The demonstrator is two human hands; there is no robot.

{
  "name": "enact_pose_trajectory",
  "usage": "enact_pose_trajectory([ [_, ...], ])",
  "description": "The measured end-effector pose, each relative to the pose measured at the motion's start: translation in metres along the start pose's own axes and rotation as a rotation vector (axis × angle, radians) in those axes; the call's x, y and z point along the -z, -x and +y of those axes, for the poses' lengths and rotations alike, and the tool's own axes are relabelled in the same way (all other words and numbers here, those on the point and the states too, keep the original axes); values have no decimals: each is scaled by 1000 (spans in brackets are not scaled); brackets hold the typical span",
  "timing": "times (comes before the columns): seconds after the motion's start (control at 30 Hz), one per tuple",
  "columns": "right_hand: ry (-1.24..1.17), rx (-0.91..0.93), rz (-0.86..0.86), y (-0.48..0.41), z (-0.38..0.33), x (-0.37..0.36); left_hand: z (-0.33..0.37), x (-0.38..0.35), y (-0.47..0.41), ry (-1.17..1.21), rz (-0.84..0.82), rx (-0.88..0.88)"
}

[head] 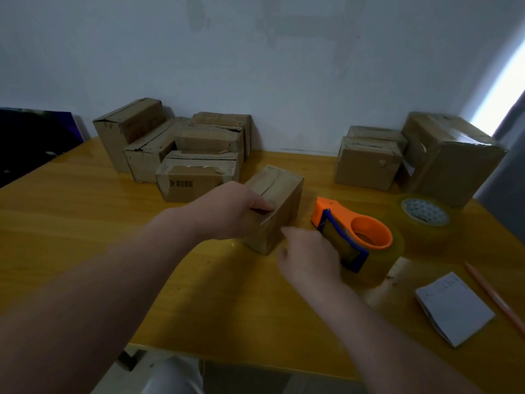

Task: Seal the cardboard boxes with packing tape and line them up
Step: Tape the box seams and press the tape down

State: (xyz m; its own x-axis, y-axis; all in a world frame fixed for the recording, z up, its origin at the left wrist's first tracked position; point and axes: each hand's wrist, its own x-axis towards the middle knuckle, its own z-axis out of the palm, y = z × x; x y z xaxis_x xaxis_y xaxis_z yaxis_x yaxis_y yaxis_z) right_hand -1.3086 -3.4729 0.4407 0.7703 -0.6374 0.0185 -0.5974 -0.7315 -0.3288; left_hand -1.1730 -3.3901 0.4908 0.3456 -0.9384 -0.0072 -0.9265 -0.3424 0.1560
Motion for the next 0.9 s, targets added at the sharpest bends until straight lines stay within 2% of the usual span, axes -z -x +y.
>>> enact_pose_trajectory([
  [0.07,-79,20,156,-4,8,4,0,-9,0,-105,62,-5],
  [0.13,-167,119,234,-9,14,6,2,-13,-1,-133,134,-43],
  [0.27,-203,277,208,-21,24,10,4,-11,-3,-71,200,-78],
  [0.4,-92,353,184,-28,26,11,7,-11,-2,-38,214,-103],
  [0.63,53,461,399,-30,12,-3,2,-9,-5,-35,235,-119],
  [0.8,14,470,514,-32,7,-15,1,-2,-8,7,183,-106],
  [0.9,-7,466,526,-34,8,-16,3,6,-7,144,128,-63],
])
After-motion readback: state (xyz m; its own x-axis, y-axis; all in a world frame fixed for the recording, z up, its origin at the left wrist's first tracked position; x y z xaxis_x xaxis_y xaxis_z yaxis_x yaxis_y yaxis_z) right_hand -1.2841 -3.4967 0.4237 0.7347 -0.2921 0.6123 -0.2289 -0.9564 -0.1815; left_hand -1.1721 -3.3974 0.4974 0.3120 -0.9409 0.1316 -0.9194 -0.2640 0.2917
